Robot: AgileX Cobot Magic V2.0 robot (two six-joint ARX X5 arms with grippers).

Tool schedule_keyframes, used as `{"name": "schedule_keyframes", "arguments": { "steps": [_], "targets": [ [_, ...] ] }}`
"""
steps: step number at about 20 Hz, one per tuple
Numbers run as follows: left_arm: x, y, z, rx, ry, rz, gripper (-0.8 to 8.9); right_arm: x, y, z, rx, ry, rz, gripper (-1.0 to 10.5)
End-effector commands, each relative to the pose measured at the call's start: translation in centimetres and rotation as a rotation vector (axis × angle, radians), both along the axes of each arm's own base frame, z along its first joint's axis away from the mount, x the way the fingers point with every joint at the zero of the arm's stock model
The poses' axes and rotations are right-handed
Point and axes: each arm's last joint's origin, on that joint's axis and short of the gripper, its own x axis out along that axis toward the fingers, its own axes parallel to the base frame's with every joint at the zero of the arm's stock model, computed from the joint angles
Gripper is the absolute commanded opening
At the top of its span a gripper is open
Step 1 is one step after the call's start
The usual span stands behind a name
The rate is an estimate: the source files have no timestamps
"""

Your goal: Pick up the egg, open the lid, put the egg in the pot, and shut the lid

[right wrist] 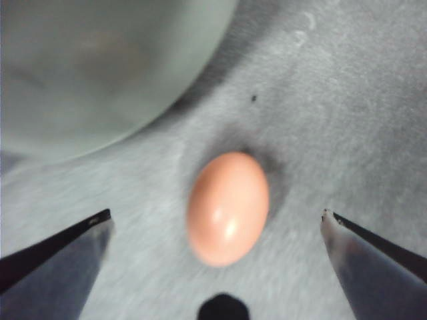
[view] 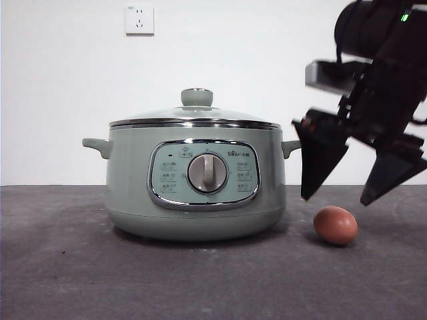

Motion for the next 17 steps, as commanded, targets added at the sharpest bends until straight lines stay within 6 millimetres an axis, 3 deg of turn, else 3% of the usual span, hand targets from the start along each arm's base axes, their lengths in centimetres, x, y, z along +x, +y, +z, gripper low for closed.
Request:
{"name": "schedule_keyframes", "arguments": {
  "steps": [1, 4, 7, 12, 17],
  "targets": [
    [0.0, 0.0, 0.1, 0.006, -0.016, -0.003, 5.66, 0.6, 0.3, -1.5, -0.017, 0.029, -0.010, 5.3],
    [0.0, 0.0, 0.1, 0.006, -0.015, -0.003, 5.66, 1.3, 0.5, -3.0, -0.044, 0.040, -0.020, 5.0],
    [0.0, 0.0, 0.1, 0.007, -0.015, -0.002, 5.66, 1.5, 0.6, -3.3, -0.042, 0.039, -0.018, 3.7],
    [0.1, 0.1, 0.1, 0.035, -0.015, 0.035, 5.66, 1.4, 0.6, -3.4, -0.047, 0.057, -0.018, 0.1],
    [0.3, 0.2, 0.1, 0.049, -0.006, 0.076, 5.66, 1.0, 0.4, -2.5, -0.037, 0.052, -0.035, -0.2]
  ]
}}
